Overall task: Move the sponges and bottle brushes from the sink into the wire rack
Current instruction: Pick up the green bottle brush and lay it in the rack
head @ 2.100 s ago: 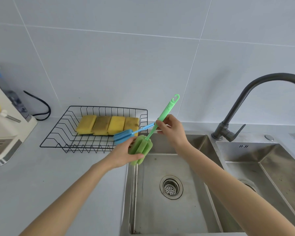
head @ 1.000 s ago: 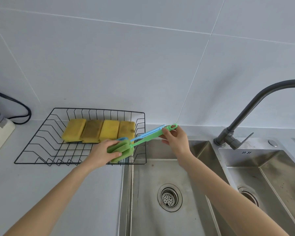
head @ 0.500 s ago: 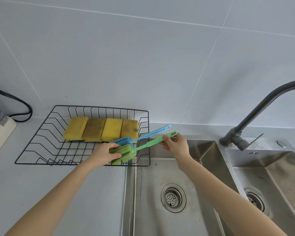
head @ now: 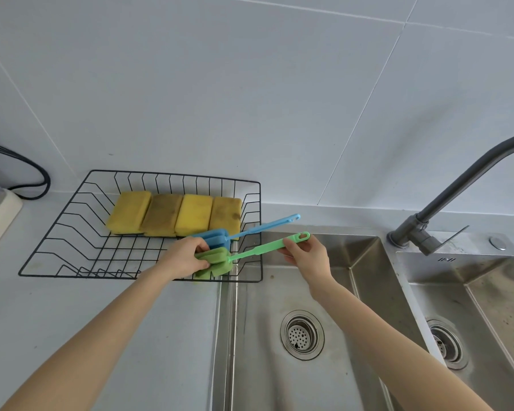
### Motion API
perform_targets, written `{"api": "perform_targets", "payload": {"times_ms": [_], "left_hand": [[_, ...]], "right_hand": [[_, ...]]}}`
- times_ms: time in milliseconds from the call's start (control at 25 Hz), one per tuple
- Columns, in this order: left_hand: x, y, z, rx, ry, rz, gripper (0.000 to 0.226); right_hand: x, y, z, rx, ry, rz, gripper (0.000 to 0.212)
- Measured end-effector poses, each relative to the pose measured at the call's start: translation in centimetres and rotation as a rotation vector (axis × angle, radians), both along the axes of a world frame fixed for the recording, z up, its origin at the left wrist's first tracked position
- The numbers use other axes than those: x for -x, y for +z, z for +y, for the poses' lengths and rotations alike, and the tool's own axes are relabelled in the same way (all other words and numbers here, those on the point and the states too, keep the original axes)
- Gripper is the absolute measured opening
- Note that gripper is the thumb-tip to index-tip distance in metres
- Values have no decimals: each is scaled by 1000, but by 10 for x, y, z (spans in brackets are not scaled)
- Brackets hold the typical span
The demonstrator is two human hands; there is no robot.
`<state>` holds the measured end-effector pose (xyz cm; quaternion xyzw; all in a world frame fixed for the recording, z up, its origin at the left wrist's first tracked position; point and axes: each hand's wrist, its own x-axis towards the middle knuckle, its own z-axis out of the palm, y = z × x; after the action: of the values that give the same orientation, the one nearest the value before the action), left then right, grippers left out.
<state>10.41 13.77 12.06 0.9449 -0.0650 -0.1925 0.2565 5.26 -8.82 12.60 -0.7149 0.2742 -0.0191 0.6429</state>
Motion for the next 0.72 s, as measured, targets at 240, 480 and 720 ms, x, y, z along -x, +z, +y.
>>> {"api": "perform_targets", "payload": {"times_ms": [240, 480, 720], "left_hand": [[2, 3, 1, -4, 0, 0, 34], [4, -4, 0, 11, 49, 2, 33], [6, -2, -3, -38, 0, -3, 37]], "right_hand": [[3, 7, 0, -9, 21, -34, 10], [5, 4, 2, 2, 23, -1, 10], [5, 3, 1, 8, 38, 17, 12]]}}
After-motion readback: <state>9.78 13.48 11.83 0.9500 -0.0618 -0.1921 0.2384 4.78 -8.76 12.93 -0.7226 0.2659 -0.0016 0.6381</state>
